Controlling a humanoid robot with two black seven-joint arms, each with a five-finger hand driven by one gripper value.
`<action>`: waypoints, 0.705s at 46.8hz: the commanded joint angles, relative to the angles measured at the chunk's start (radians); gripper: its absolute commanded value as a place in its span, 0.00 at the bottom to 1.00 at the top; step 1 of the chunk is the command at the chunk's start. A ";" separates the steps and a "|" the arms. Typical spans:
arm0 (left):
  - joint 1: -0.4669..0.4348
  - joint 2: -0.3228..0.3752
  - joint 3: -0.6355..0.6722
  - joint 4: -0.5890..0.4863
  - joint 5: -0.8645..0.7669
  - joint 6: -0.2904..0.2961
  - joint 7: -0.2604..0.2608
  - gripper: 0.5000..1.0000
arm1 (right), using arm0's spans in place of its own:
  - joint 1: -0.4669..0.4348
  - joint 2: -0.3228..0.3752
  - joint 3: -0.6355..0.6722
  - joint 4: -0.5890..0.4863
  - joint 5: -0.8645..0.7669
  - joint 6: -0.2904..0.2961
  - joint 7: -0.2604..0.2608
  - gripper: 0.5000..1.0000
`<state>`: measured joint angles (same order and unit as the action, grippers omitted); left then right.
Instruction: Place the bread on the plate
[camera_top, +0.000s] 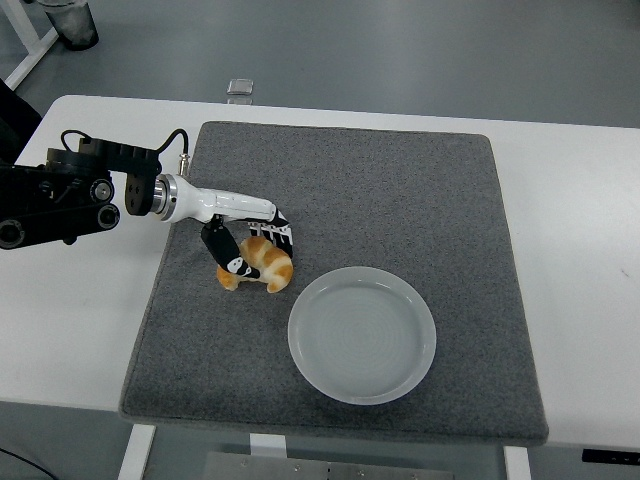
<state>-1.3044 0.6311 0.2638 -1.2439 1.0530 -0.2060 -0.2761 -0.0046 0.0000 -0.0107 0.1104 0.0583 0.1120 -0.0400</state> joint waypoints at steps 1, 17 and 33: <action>0.004 -0.001 0.003 0.000 0.044 -0.001 -0.002 0.00 | 0.000 0.000 0.000 0.000 0.000 0.000 0.000 0.90; -0.009 -0.002 0.002 0.003 0.073 0.007 -0.009 0.00 | 0.000 0.000 0.000 0.000 0.000 0.000 0.000 0.90; -0.068 0.010 -0.049 -0.009 0.055 0.004 -0.020 0.00 | 0.000 0.000 0.000 0.000 0.000 0.000 0.000 0.90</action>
<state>-1.3561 0.6384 0.2324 -1.2482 1.1147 -0.1962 -0.2947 -0.0046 0.0000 -0.0107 0.1104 0.0583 0.1120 -0.0399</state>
